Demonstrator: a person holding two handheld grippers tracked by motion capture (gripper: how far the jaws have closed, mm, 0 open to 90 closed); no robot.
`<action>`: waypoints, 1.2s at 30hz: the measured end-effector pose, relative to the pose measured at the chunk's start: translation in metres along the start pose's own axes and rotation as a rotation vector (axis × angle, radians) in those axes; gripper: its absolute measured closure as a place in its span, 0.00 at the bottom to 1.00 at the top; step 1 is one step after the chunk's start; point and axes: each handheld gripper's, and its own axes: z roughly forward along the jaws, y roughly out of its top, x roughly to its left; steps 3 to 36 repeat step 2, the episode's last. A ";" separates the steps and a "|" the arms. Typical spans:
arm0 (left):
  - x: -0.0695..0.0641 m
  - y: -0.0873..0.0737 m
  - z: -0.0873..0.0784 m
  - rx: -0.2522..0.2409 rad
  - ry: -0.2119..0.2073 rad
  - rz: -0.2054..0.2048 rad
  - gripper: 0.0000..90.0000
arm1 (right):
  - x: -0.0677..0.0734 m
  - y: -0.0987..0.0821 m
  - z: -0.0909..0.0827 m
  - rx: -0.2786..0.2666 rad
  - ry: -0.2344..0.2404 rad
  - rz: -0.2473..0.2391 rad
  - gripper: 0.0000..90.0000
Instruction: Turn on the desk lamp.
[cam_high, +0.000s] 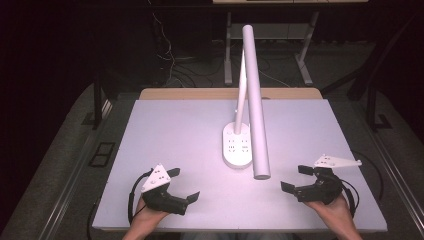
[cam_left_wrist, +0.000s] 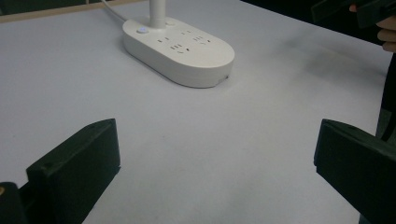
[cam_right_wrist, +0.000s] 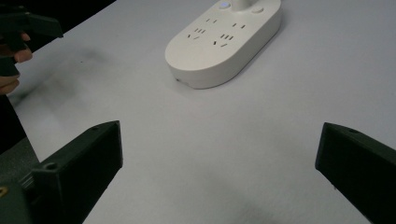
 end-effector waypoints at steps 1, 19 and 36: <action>0.000 0.000 0.000 0.000 0.000 0.001 0.00 | 0.000 -0.003 0.000 -0.002 -0.003 -0.003 0.00; 0.000 0.000 0.000 -0.002 0.000 -0.001 0.00 | 0.000 -0.005 0.000 -0.002 -0.006 -0.004 0.00; 0.000 0.000 0.000 -0.002 0.000 -0.001 0.00 | 0.000 -0.005 0.000 -0.002 -0.006 -0.004 0.00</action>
